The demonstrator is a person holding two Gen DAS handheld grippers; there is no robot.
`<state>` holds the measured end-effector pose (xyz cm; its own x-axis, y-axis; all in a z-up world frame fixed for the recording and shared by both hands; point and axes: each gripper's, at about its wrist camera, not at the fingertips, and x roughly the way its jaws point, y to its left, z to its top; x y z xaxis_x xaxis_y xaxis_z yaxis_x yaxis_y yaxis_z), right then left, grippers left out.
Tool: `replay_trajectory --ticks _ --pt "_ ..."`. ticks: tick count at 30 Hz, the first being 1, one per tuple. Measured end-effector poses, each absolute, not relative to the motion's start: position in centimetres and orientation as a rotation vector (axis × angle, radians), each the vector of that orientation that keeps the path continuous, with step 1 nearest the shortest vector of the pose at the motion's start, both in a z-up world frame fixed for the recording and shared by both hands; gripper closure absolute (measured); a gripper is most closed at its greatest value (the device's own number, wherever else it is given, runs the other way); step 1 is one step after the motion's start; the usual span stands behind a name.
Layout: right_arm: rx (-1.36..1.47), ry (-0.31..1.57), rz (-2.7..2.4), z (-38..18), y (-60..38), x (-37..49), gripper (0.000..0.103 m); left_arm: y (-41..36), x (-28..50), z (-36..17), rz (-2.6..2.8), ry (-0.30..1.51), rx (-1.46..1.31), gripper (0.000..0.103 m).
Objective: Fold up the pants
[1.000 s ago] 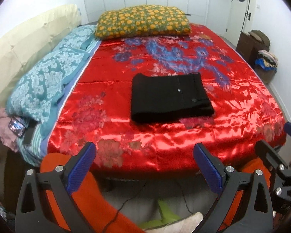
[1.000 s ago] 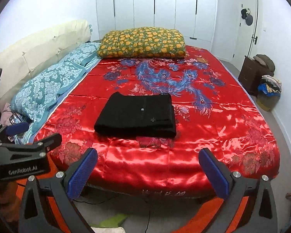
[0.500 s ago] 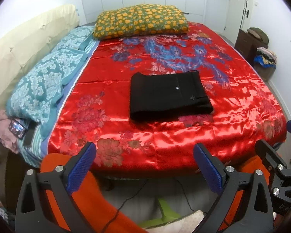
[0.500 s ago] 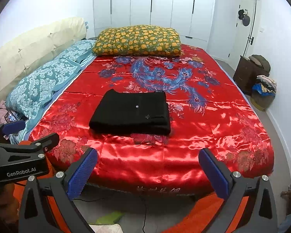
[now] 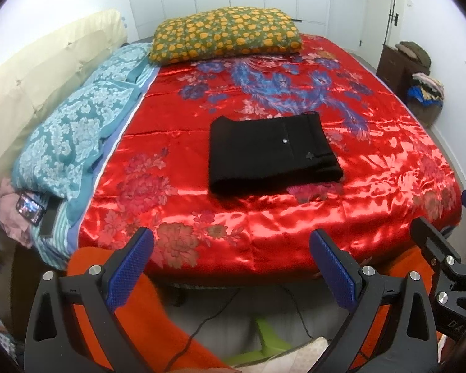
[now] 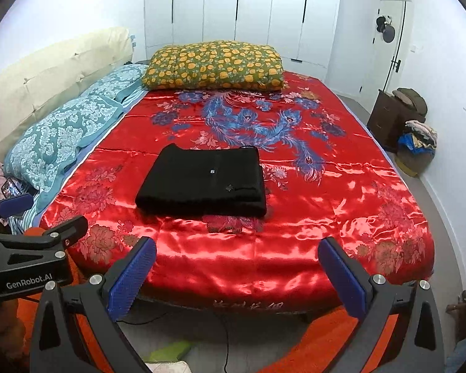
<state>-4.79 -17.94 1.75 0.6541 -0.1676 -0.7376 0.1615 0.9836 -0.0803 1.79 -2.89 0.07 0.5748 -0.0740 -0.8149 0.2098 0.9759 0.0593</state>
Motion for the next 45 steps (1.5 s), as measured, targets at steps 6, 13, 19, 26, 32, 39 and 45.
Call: replay_trajectory --ticks 6,13,19,26,32,39,45 --pt "-0.010 0.837 -0.191 1.85 -18.12 -4.74 0.000 -2.89 1.83 -0.02 -0.167 0.947 0.158 0.002" --pt "-0.005 0.839 -0.187 1.93 -17.96 -4.75 0.000 -2.78 1.90 -0.11 -0.164 0.948 0.155 0.002" --pt "-0.007 0.839 -0.188 1.93 -17.92 -4.70 0.000 -2.55 2.19 -0.47 -0.159 0.958 0.160 0.001" --pt "-0.009 0.839 -0.191 1.88 -18.05 -4.53 0.000 -2.88 2.12 -0.46 -0.177 0.956 0.176 0.001" --pt "-0.009 0.839 -0.191 1.89 -18.02 -4.53 0.000 -2.71 2.18 -0.17 -0.178 0.944 0.167 0.001" --pt "-0.010 0.843 -0.191 1.76 -18.33 -4.38 0.000 -2.91 2.32 -0.30 -0.187 0.954 0.167 0.001" --pt "-0.009 0.843 -0.195 1.58 -18.66 -4.29 0.000 -2.92 2.36 -0.29 -0.188 0.957 0.165 0.001"
